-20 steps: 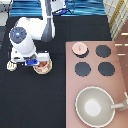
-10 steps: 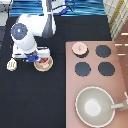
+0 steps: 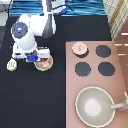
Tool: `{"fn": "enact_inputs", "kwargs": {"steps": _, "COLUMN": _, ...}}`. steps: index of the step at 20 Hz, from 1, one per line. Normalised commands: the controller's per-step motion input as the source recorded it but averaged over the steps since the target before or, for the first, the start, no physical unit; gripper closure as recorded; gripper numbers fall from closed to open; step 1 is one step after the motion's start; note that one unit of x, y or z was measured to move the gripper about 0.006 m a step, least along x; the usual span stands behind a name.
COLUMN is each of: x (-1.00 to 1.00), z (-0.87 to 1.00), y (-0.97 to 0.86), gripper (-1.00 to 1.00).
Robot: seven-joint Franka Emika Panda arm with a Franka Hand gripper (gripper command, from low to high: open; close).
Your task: Take the lid off the pot, put the pot on the plate, and use the tool to push the pot to the front of the table.
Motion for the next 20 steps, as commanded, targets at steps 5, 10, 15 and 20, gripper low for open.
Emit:
{"fn": "enact_inputs", "kwargs": {"steps": 5, "x": -0.3, "z": 0.69, "y": -0.2, "gripper": -1.0}}
{"fn": "enact_inputs", "kwargs": {"steps": 10, "x": -0.25, "z": 0.9, "y": -0.33, "gripper": -1.0}}
{"fn": "enact_inputs", "kwargs": {"steps": 15, "x": -0.52, "z": 0.62, "y": -0.41, "gripper": -1.0}}
{"fn": "enact_inputs", "kwargs": {"steps": 20, "x": -0.39, "z": 0.2, "y": -0.78, "gripper": -1.0}}
